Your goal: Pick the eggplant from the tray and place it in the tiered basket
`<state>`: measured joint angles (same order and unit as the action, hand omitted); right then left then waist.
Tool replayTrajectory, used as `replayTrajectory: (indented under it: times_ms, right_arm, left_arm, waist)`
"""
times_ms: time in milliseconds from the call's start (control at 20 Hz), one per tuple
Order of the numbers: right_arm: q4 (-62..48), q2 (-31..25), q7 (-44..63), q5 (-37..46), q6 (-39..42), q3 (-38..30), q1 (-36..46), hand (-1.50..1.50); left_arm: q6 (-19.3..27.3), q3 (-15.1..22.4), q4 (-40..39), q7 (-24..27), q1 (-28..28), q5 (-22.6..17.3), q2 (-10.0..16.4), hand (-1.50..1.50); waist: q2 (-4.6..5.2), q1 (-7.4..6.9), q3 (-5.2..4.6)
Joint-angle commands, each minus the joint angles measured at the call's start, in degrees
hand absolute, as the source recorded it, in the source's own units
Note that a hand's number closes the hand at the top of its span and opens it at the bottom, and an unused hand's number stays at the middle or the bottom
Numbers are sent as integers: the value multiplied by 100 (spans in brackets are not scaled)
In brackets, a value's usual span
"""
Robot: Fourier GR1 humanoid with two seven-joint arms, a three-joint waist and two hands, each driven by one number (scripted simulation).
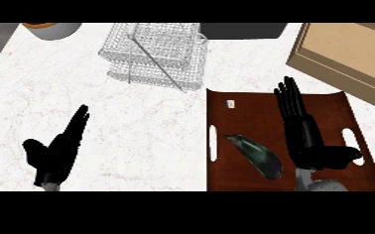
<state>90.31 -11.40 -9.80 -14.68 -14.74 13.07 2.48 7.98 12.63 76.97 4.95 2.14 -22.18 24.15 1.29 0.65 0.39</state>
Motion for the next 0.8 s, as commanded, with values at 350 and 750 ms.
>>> replayTrajectory:
  times_ms: [350,750]
  right_arm:
    - [-1377,141,2616,1418,445,2059,1579,-150]
    - [-758,231,2502,1397,1187,1775,2213,-150]
  left_arm:
    - [-291,621,362,96,-980,523,-357,0]
    - [-328,396,-185,189,-1196,708,-674,0]
  waist:
    - [-68,-222,-62]
    - [-134,-48,-43]
